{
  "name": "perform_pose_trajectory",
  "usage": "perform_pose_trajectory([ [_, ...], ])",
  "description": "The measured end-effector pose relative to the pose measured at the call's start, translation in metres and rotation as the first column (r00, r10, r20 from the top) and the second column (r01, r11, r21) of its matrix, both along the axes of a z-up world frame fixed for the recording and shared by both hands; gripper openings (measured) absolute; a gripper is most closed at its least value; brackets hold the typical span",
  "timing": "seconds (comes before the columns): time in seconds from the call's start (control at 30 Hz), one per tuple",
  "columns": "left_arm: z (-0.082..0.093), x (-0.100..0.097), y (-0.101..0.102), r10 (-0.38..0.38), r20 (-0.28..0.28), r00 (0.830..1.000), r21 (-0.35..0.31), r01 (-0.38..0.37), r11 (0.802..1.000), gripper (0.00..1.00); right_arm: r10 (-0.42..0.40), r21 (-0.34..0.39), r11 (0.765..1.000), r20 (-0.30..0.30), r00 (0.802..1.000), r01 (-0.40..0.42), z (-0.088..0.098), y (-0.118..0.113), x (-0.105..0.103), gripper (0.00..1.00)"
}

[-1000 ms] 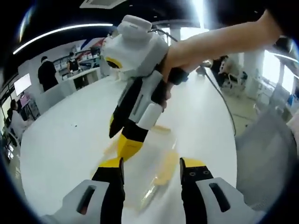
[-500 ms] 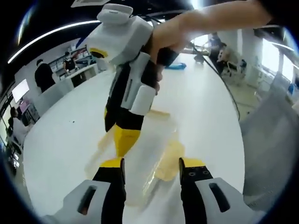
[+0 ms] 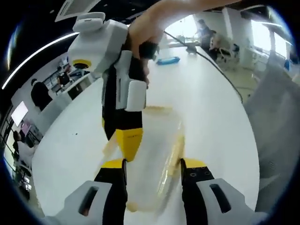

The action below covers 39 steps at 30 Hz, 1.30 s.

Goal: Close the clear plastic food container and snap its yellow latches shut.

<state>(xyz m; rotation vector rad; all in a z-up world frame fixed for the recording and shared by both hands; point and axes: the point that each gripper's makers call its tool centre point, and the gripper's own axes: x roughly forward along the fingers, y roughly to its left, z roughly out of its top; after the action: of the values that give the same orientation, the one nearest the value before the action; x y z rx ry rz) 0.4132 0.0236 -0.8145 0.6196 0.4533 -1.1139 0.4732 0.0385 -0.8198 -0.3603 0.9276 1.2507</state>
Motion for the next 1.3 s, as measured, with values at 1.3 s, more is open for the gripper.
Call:
perform_pose_trajectory([
  [1.3, -0.009, 0.003, -0.005, 0.018, 0.107, 0.994, 0.165, -0.035, 0.986, 0.40, 0.152, -0.154, 0.973, -0.136, 0.979, -0.172, -0.004, -0.006, -0.007, 0.36],
])
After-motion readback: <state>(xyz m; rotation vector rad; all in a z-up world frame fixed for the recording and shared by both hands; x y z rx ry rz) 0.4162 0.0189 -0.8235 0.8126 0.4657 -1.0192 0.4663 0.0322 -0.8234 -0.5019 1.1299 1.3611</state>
